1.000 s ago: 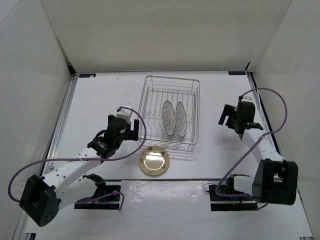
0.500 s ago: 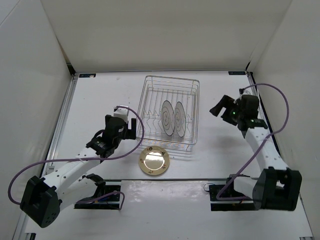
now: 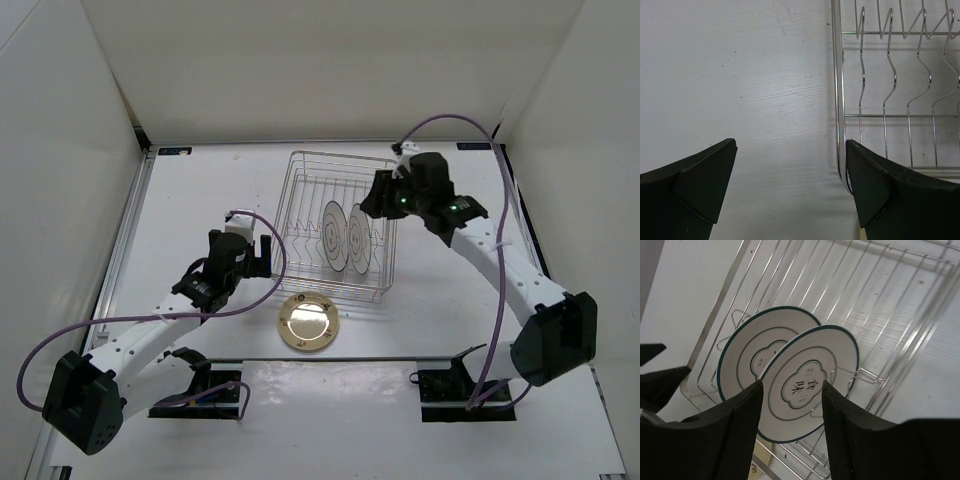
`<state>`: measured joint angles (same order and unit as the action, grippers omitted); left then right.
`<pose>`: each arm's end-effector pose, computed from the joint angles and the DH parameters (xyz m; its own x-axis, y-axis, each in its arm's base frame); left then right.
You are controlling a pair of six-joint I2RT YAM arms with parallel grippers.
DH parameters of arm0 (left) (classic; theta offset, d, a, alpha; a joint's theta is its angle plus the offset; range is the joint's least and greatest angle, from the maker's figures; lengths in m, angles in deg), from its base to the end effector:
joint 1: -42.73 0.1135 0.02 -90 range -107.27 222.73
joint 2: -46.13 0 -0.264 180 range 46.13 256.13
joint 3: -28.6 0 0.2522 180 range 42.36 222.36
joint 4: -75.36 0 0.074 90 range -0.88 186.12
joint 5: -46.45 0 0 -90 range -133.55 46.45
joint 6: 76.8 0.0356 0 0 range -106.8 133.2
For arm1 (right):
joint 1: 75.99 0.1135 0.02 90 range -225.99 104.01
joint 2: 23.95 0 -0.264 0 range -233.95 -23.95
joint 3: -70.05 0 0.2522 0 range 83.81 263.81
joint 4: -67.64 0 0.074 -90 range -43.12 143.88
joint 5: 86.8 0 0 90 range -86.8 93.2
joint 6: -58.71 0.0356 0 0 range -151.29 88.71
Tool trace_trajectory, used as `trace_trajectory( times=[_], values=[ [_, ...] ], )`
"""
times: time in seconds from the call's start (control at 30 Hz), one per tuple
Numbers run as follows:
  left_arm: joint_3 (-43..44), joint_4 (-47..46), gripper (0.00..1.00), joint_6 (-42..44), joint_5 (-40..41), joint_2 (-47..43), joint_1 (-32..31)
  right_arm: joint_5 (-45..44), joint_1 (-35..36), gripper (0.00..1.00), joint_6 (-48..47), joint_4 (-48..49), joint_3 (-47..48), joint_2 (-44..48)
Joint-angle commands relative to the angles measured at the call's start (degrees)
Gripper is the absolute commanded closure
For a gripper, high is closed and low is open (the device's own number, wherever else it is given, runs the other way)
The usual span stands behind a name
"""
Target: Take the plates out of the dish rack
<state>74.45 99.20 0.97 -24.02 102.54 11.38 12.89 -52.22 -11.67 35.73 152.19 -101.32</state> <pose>0.1861 -0.0994 0.2264 -0.5255 0.0864 -0.8464 0.1468 0.9891 0.0098 0.2819 0.1307 0.3423 -0.5727 0.1095 -0.8124 -0.3632 0.8546 0.3711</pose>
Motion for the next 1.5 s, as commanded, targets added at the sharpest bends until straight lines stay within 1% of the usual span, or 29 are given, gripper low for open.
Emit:
trace_trajectory(
  times=[0.0, 0.07, 0.13, 0.17, 0.23, 0.3, 0.33, 0.37, 0.43, 0.47, 0.5, 0.57, 0.6, 0.63, 0.67, 0.7, 0.77, 0.9, 1.07, 1.27, 1.47],
  values=[
    [0.4, -0.3, 0.0, -0.3, 0.0, -0.1, 0.8, -5.0, 5.3, 0.46, -4.1, -2.9, 2.5, -3.1],
    [0.3, -0.2, 0.0, -0.3, -0.5, 0.1, 0.9, -7.7, 8.8, 0.46, -5.3, -3.8, 3.2, -4.5],
    [0.3, -0.4, 0.0, -0.1, -0.9, 0.1, 0.9, -9.1, 10.4, 0.46, -5.8, -3.7, 3.2, -6.4],
    [0.4, -0.2, 0.0, 0.0, -1.0, 0.2, 0.9, -11.9, 12.2, 0.46, -5.9, -3.5, 2.9, -7.0],
    [0.5, -0.3, 0.0, 0.2, -1.2, 0.3, 0.9, -13.2, 13.2, 0.46, -6.1, -3.2, 2.7, -7.6],
    [0.5, -0.3, 0.0, 0.1, -1.4, 0.3, 0.9, -16.4, 15.0, 0.46, -6.0, -3.1, 2.6, -8.5],
    [0.5, -0.3, 0.0, 0.2, -1.6, 0.3, 0.9, -17.5, 15.7, 0.47, -6.0, -3.3, 2.6, -8.7],
    [0.5, -0.2, 0.0, 0.4, -1.8, 0.3, 0.9, -18.0, 16.2, 0.53, -6.1, -3.7, 2.9, -9.1],
    [0.3, -0.5, 0.0, 0.3, -1.9, 0.2, 0.9, -20.9, 17.1, 0.62, -5.4, -4.7, 3.6, -10.4],
    [0.2, -0.5, 0.0, 0.4, -1.9, 0.1, 0.9, -21.6, 17.5, 0.68, -5.2, -5.7, 4.2, -10.9],
    [0.2, -0.5, 0.0, 0.4, -2.0, -0.1, 0.9, -24.1, 18.1, 0.71, -5.2, -6.3, 4.8, -11.3],
    [0.1, -0.7, 0.0, 0.2, -2.2, -0.4, 1.0, -25.9, 18.8, 0.77, -4.7, -7.4, 5.4, -12.9],
    [0.1, -0.5, 0.0, 0.2, -3.1, -0.9, 0.9, -28.5, 19.6, 0.82, -4.7, -8.1, 6.1, -13.5],
    [0.0, -0.5, 0.0, 0.1, -3.5, -0.9, 0.9, -29.1, 19.8, 0.84, -4.7, -8.4, 6.2, -14.1],
    [-0.2, -1.0, 0.02, -0.1, -4.4, -1.1, 0.9, -30.0, 20.1, 0.87, -4.8, -8.9, 6.3, -14.6],
    [-0.3, -1.1, 0.03, -0.2, -5.0, -1.2, 0.9, -31.1, 20.6, 0.93, -4.9, -9.1, 6.6, -14.5],
    [-0.3, -1.4, 0.03, -0.5, -6.2, -1.2, 0.9, -33.2, 20.9, 1.0, -5.3, -9.1, 6.9, -14.1],
    [0.2, -1.0, 0.05, -0.6, -6.6, -0.7, 0.9, -34.9, 21.3, 1.0, -6.4, -10.3, 9.0, -14.4],
    [0.4, -1.0, 0.05, -0.7, -6.6, -0.6, 0.9, -35.3, 21.6, 1.0, -9.3, -14.7, 17.2, -13.6],
    [0.9, -0.3, 0.05, -0.8, -6.4, -0.2, 0.9, -34.8, 21.4, 1.0, -11.0, -19.5, 25.9, -8.7],
    [1.0, -0.4, 0.05, -1.0, -6.5, 0.1, 0.9, -35.1, 21.3, 1.0, -10.0, -26.0, 31.7, -2.5]
  ],
)
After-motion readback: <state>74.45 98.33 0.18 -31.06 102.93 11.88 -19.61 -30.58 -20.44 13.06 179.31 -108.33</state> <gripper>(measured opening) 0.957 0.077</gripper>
